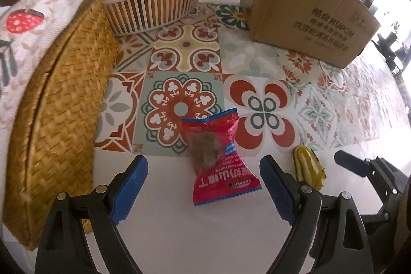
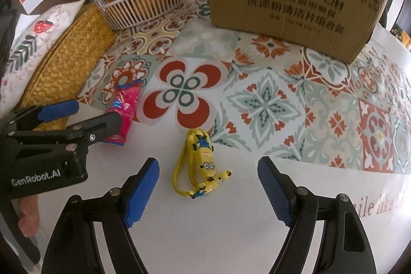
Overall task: Organize soft objects
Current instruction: 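Move the right tool to the yellow minion keychain while the left tool approaches the red snack packet, then close the right tool on the minion keychain while the left tool grasps the red snack packet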
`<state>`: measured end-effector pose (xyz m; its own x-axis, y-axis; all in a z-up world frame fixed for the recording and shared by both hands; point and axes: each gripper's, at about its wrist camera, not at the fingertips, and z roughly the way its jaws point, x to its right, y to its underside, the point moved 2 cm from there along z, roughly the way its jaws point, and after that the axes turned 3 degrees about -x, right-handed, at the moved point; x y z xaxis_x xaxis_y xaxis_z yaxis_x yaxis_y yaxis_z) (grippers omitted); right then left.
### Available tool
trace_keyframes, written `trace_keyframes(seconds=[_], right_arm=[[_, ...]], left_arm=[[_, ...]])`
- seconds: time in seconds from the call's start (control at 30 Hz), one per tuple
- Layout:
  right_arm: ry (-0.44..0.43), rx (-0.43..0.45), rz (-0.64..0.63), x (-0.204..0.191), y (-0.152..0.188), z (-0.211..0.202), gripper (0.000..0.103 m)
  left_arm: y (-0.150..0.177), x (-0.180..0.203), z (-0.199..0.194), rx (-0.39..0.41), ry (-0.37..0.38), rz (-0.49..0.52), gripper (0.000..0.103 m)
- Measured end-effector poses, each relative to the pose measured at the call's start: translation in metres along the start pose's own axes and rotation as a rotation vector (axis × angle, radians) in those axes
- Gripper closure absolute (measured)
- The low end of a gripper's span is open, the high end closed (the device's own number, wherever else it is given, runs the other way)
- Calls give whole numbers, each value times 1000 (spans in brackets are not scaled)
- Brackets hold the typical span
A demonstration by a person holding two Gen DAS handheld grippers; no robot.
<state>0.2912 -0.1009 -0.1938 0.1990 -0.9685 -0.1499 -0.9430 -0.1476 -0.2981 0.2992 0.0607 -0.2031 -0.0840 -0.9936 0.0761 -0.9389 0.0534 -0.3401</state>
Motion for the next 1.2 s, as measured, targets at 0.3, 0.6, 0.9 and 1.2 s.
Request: trace_keyframes(seconds=[0.3, 0.6, 0.9, 1.2], right_arm=[[34, -4, -3, 0, 1, 11, 36], [43, 35, 28, 10, 1, 6, 55], [-11, 55, 87, 20, 7, 2, 56], [-38, 99, 106, 28, 14, -13, 57]], left_arm=[[-3, -1, 21, -46, 8, -22, 20], [-5, 4, 20, -19, -28, 16, 48], [3, 11, 10, -22, 12, 35, 62], [13, 22, -6, -5, 39, 29, 63]])
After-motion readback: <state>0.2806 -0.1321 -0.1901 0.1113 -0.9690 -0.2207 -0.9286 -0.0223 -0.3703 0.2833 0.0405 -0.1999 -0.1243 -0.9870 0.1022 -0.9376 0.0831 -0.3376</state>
